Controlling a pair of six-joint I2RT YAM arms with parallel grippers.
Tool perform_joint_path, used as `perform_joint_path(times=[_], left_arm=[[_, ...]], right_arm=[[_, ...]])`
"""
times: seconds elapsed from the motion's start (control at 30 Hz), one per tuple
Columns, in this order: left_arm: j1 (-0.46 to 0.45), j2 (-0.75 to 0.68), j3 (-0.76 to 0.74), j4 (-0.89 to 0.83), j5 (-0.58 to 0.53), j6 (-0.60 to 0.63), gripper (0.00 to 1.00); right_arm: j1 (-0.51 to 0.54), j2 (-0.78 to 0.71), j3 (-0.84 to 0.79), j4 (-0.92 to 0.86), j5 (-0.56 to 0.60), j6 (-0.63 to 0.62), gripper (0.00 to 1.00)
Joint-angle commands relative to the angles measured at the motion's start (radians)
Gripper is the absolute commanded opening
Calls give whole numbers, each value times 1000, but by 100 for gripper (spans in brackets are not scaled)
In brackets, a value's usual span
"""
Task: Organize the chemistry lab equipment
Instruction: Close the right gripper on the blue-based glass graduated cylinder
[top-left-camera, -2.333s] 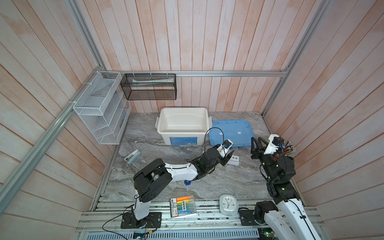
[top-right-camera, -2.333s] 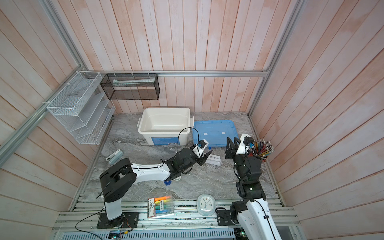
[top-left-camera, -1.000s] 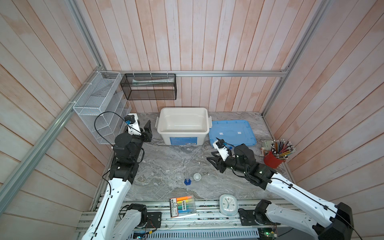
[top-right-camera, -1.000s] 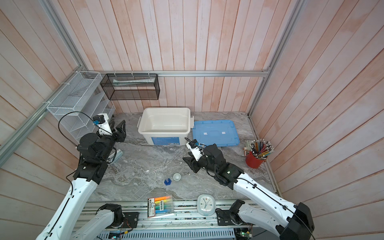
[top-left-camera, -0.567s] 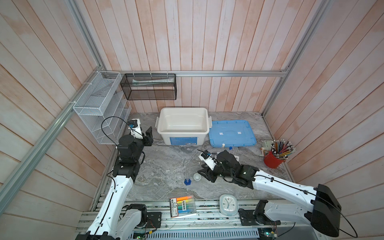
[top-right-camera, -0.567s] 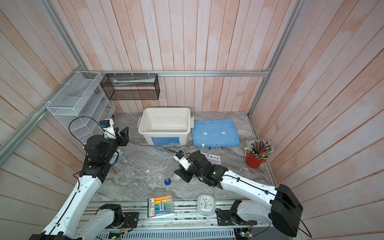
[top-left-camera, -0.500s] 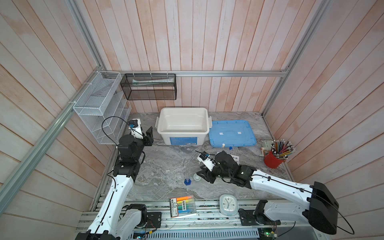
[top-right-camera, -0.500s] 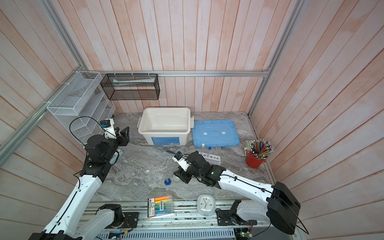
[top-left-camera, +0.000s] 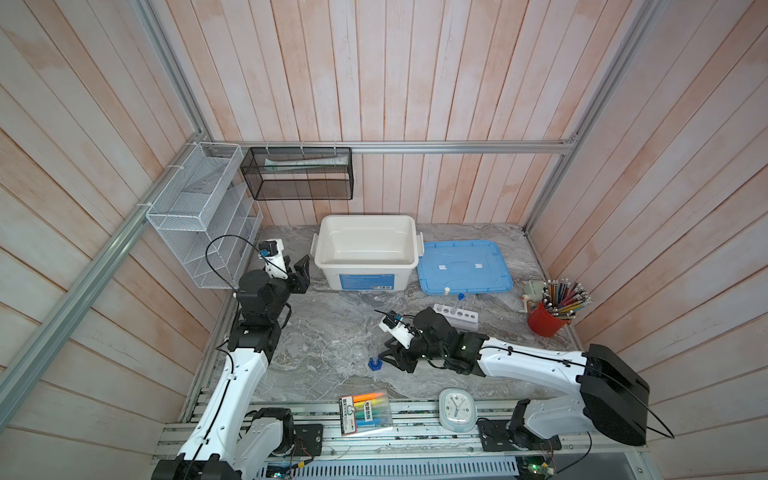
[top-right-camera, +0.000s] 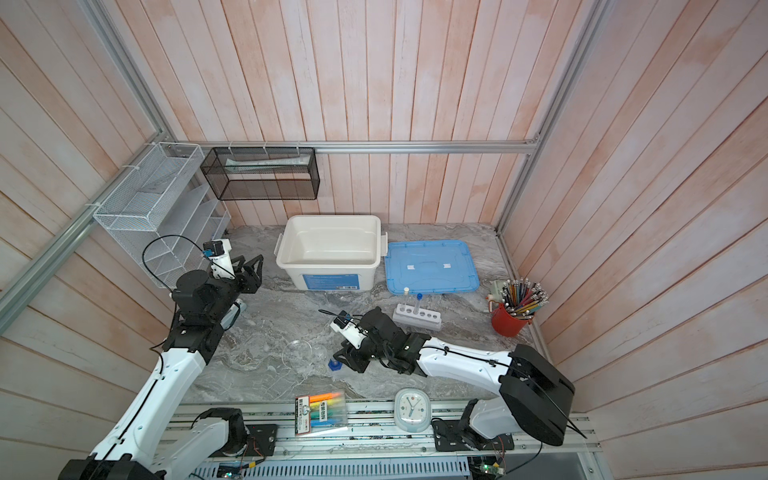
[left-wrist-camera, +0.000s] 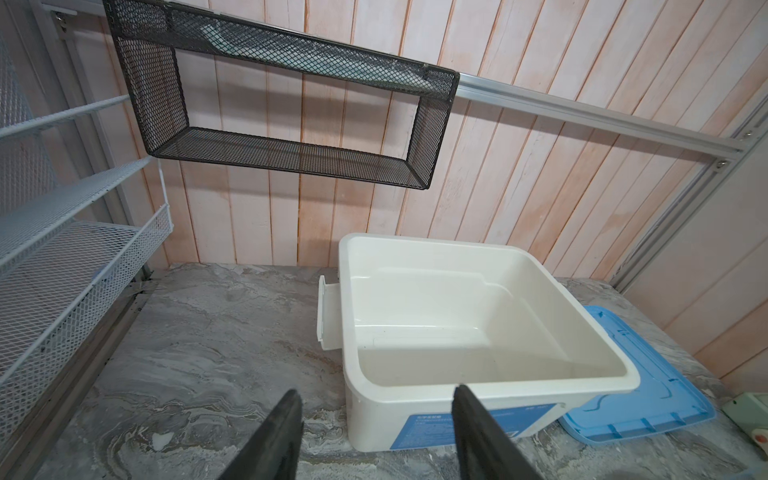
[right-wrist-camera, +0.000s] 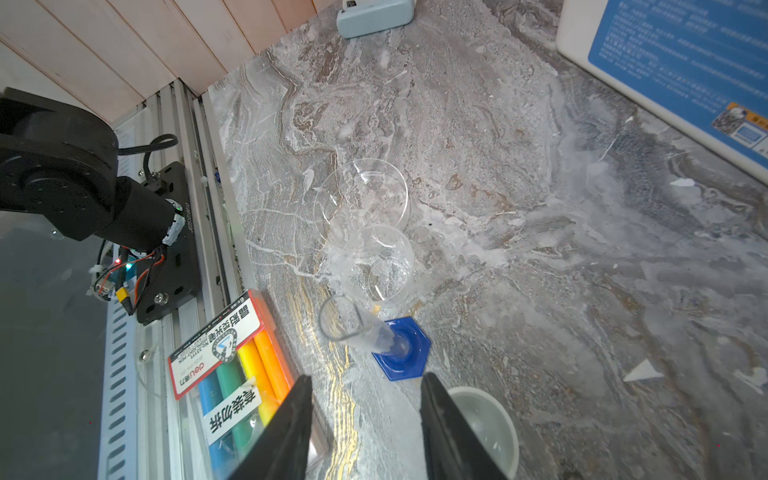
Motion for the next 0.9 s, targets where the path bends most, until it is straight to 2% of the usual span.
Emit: perform_joint_path(times=[0.0,0.33,0.87], left_arm=[[4,-19,-10,17,32,-32,59],[4,-38,-33,46,75,-119,59],[4,-35,-42,46,83,-99,59]], right_arm=[[6,43,27,48,-36,-4,42],[7,106,74,85,-62,-27,39],[17,171,91,118,-33,-41,25]])
